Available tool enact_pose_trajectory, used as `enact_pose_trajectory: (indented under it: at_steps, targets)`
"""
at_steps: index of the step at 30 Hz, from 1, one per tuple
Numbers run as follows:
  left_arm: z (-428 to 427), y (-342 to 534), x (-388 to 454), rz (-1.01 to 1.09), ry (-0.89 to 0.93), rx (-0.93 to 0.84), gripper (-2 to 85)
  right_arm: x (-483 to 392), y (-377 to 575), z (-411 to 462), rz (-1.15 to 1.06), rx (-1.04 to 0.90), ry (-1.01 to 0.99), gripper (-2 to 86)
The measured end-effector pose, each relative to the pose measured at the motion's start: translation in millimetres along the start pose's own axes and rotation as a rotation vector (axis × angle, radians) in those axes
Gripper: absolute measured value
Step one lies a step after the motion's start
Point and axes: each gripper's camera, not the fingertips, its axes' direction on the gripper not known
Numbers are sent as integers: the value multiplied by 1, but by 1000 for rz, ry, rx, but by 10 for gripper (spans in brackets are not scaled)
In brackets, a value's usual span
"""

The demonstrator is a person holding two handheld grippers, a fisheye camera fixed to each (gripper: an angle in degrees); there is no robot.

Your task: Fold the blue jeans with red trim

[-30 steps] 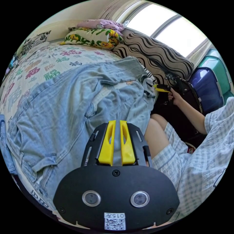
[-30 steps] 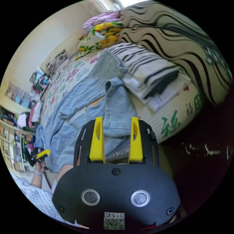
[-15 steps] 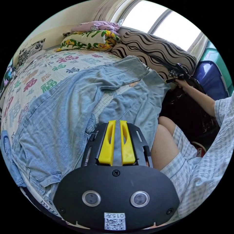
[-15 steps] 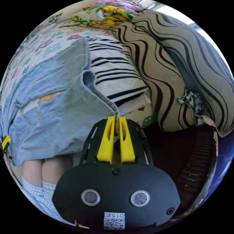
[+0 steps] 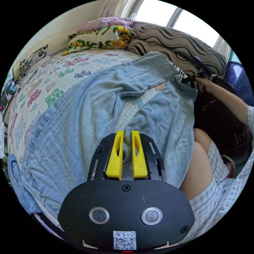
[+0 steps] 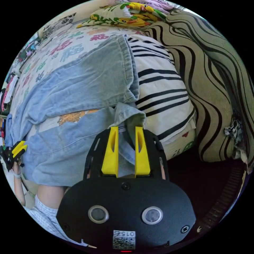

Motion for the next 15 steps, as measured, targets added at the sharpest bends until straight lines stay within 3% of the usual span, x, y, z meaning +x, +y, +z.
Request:
enact_pose_trajectory:
  at_steps: [2, 5, 9, 11, 15]
  targets:
    - [1, -9, -1, 1, -16, -19, 13, 0, 3, -5, 19, -10, 35, 43]
    - [-13, -23, -2, 32, 19, -22, 13, 17, 20, -34, 126, 42, -152, 35]
    - [-60, -51, -26, 56, 81, 238, 41, 24, 45, -90, 106, 197, -128, 70]
    - [-68, -78, -43, 37, 55, 272, 59, 20, 46, -114, 82, 271, -137, 78]
    - [-47, -151, -77, -5, -8, 195, 106, -10, 24, -122, -1, 186, -137, 94]
